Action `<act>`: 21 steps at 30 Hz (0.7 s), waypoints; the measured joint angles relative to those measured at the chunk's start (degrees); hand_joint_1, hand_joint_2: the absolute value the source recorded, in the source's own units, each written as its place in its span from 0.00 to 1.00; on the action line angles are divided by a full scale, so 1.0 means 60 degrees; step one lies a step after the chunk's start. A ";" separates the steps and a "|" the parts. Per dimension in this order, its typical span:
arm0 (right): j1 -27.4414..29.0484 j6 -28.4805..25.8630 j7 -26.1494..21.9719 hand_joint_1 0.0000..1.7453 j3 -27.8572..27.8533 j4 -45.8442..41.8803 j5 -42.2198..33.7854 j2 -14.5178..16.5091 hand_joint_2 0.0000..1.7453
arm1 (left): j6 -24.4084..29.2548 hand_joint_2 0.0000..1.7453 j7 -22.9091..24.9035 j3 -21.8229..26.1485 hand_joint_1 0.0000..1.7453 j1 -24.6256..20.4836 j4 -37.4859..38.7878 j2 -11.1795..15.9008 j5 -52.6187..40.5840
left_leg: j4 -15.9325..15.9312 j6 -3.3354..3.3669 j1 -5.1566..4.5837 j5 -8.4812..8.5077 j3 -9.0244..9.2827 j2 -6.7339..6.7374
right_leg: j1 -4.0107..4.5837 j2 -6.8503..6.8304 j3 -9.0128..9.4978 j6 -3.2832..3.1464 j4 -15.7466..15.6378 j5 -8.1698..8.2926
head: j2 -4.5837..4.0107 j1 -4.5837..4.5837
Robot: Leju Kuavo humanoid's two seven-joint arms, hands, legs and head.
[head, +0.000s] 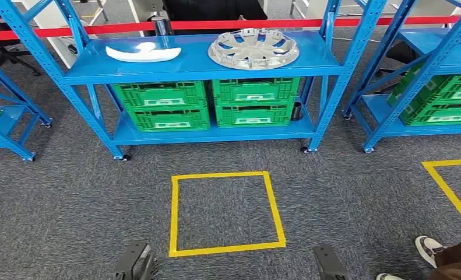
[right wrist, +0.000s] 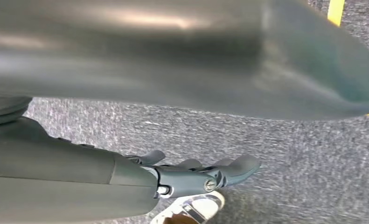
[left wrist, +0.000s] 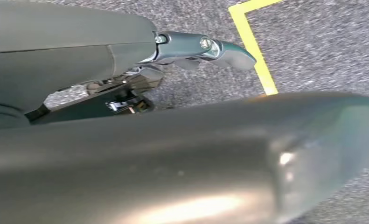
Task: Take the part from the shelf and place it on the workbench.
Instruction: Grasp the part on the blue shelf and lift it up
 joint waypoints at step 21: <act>-0.0141 0.0292 0.0312 0.00 0.0110 -0.0093 0.0271 0.0251 0.00 | 0.0124 0.00 -0.0380 0.0006 0.00 0.0036 -0.0052 0.0150 0.0127 | -0.0136 0.0229 0.0136 0.0030 0.0093 0.0042 | -0.0106 0.0009 -0.1091 0.0397 0.2214 -0.0800 | 0.0002 0.0004</act>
